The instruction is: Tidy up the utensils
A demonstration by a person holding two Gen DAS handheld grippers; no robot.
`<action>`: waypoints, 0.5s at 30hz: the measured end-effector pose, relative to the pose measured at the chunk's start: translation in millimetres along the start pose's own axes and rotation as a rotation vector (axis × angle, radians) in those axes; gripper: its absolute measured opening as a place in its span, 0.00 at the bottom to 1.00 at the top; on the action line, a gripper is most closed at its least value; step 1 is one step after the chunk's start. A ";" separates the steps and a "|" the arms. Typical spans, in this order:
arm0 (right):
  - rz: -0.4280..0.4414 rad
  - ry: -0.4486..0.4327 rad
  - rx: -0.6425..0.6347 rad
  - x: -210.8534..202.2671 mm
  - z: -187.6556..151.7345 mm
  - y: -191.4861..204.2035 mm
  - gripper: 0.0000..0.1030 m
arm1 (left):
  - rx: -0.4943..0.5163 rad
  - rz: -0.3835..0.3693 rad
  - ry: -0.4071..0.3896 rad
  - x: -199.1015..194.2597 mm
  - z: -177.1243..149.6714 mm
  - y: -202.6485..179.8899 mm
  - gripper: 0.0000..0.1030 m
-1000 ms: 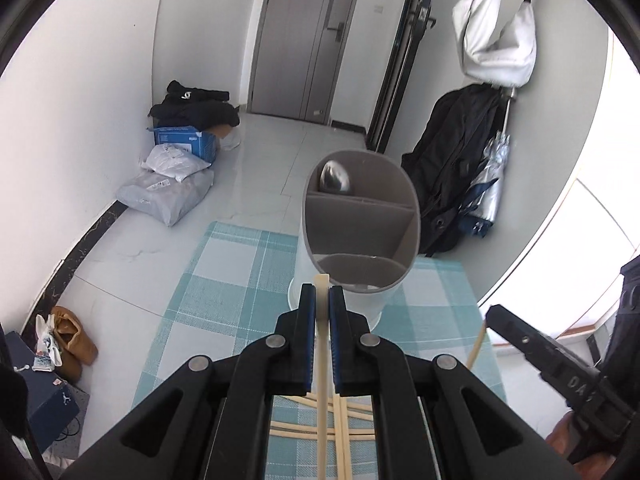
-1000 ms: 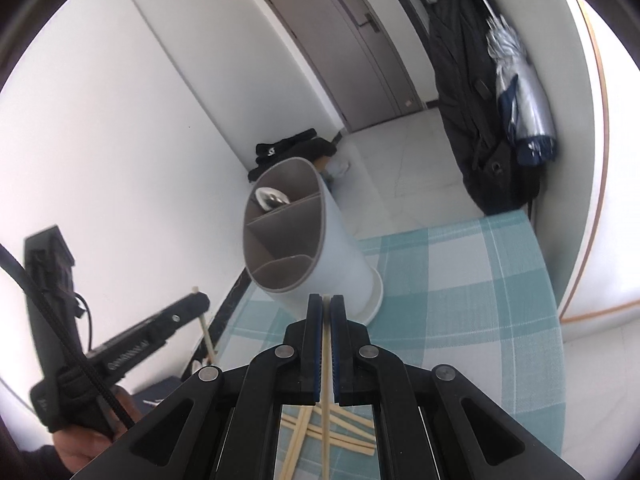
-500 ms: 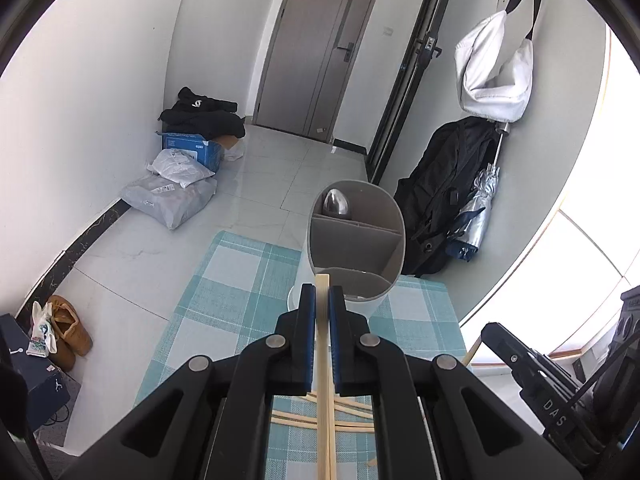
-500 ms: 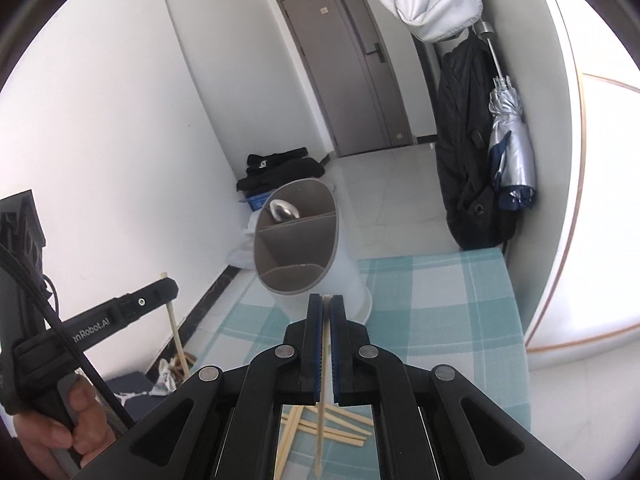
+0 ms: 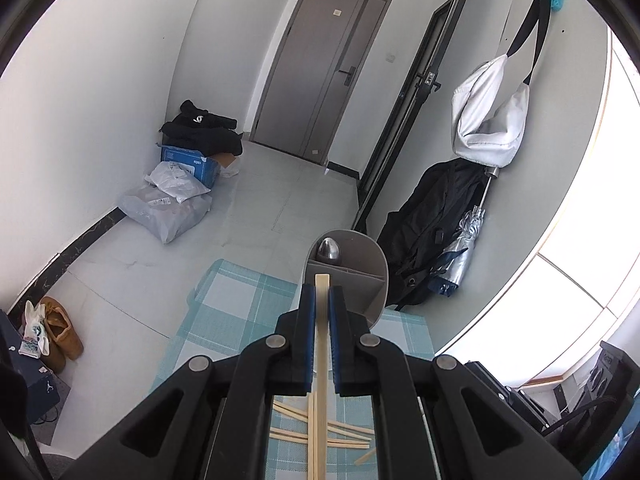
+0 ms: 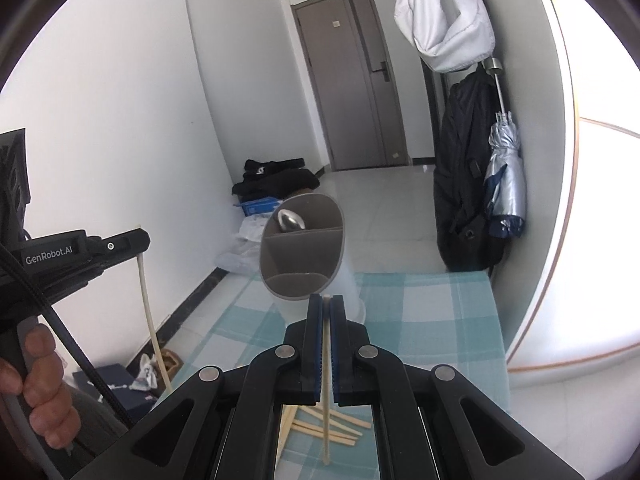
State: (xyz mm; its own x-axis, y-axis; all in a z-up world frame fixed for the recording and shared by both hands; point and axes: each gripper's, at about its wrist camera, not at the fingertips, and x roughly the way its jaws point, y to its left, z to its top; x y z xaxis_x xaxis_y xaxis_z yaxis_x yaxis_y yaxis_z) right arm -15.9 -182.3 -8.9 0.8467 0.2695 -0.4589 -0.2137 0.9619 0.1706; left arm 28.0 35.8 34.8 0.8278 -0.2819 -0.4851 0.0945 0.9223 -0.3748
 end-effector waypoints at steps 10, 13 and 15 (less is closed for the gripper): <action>0.027 -0.066 0.048 -16.9 33.5 -11.2 0.02 | -0.079 -0.012 -0.096 -0.7 31.9 -6.6 0.03; 0.033 -0.097 0.053 -23.1 54.7 -16.7 0.02 | -0.103 -0.017 -0.123 -0.2 44.8 -8.9 0.03; 0.029 -0.114 0.050 -24.8 68.5 -19.1 0.02 | -0.122 -0.025 -0.137 0.7 53.2 -9.6 0.03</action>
State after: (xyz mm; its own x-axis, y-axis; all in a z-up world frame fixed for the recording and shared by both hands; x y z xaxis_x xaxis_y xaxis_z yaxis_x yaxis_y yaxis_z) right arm 0.6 -210.5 58.9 0.8907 0.2878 -0.3519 -0.2170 0.9494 0.2271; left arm 57.0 40.8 80.1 0.8942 -0.2582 -0.3657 0.0549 0.8740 -0.4828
